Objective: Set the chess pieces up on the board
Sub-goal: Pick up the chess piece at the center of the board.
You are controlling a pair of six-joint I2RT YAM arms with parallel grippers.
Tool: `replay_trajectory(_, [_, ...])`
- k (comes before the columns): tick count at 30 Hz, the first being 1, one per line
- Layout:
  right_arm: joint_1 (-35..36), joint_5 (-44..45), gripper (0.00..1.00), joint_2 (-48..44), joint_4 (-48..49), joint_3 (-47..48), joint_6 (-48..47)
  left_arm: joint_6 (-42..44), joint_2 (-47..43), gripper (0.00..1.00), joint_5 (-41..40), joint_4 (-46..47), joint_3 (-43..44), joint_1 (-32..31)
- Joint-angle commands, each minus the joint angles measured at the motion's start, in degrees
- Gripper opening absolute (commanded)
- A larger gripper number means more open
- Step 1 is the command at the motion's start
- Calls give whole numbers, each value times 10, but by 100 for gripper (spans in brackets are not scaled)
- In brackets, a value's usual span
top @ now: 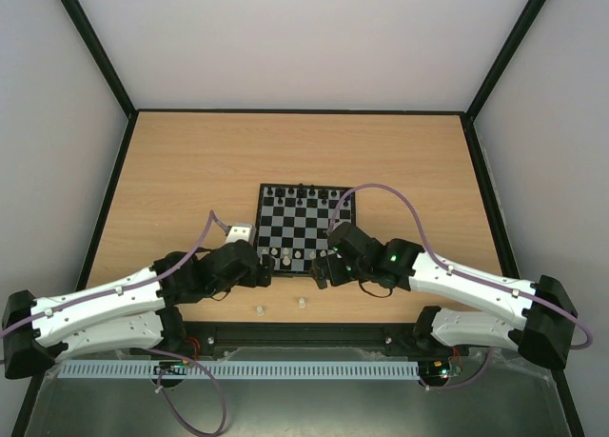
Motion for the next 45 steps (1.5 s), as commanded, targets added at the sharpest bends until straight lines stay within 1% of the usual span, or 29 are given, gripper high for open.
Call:
replay_trajectory(1, [5,-5,99,-10,-5,-10,12,-1,10,99,-7,-7,3,-2])
replay_trajectory(3, [8,-8,100,-9,-2,-12,13,-2,11,99,-8,-6,2,-2])
replay_trajectory(5, [13,-9,98,-5,0,-13,14,-2,9,99,-10,-5,1,-2])
replay_trajectory(10, [46,8,89,13,-4,-3,28,-1,9,99,-11,-4,1,-2])
replay_trajectory(14, [84,35,78,39,-18,15,42,-1,8,99,-12,-4,2,-2])
replay_trajectory(18, [111,49,72,63,-28,27,52,0,1,99,-17,-8,3,-2])
replay_trajectory(24, [138,57,71,92,-32,40,58,0,-14,99,-24,-12,5,-2])
replay_trajectory(38, [156,53,70,130,-27,56,55,0,-11,99,-26,-11,3,-2])
replay_trajectory(45, [173,80,68,166,-47,81,60,1,-14,99,-25,-11,3,-3])
